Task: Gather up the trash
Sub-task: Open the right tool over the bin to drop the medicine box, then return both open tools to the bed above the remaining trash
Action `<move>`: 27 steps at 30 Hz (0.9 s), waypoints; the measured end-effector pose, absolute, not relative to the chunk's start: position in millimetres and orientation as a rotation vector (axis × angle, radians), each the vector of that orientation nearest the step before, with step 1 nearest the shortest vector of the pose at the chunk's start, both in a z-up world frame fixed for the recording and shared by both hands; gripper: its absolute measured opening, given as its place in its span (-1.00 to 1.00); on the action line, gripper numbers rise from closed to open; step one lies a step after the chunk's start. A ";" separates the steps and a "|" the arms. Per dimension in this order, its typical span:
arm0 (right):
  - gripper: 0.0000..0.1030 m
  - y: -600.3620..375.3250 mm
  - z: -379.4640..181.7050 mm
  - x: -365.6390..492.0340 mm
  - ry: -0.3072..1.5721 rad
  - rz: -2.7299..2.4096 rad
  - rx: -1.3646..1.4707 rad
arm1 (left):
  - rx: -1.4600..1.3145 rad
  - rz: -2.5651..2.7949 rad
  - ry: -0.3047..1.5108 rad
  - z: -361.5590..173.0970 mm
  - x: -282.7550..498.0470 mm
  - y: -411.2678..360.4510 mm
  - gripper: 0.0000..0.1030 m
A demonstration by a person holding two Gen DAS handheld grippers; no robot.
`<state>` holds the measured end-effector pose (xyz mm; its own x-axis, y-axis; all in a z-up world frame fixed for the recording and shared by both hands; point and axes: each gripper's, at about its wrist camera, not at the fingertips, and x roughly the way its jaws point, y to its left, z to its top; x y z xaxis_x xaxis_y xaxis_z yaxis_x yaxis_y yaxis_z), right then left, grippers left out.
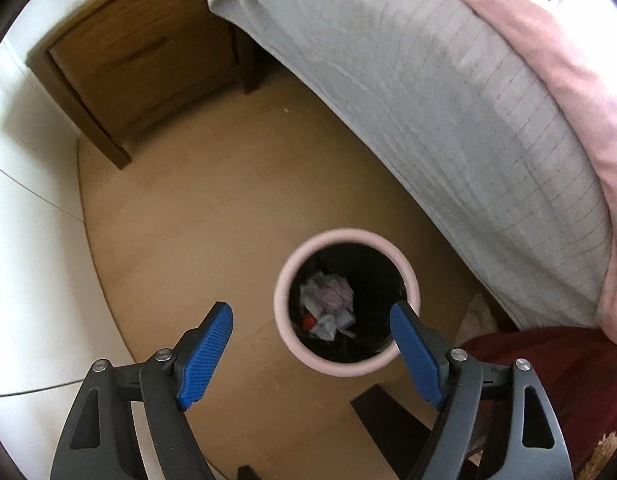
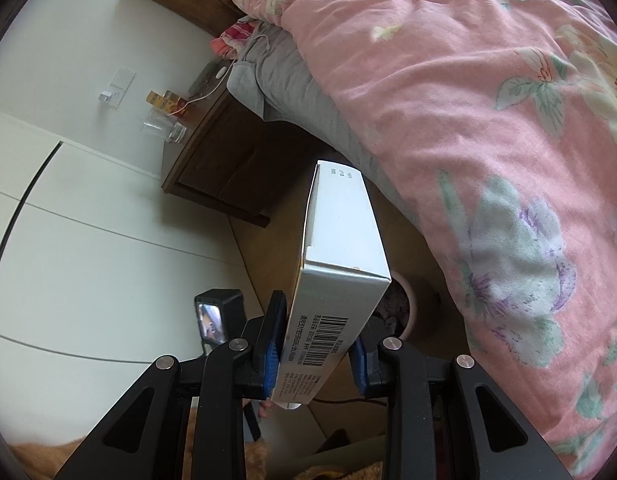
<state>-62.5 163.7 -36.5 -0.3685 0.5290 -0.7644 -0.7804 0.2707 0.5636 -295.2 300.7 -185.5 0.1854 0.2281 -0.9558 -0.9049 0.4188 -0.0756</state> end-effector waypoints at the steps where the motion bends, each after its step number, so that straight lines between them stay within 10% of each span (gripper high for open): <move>1: -0.45 166.1 -37.0 -63.4 1.362 1.408 -0.265 | -0.759 0.937 1.084 -181.8 -296.0 300.5 0.58; 20: -0.43 277.5 -168.9 -157.8 1.431 1.379 -0.821 | -0.731 1.142 0.966 -148.2 -341.8 309.0 0.59; 22: -0.27 282.8 -177.0 -164.6 1.440 1.368 -0.872 | -0.737 1.146 0.963 -147.1 -343.1 308.0 0.59; 24: 0.38 283.2 -178.0 -167.3 1.421 1.353 -0.900 | -0.740 1.145 0.961 -147.0 -342.6 307.1 0.59; 27: 0.51 279.9 -172.4 -164.3 1.384 1.342 -0.889 | -0.744 1.139 0.962 -146.9 -341.2 306.9 0.59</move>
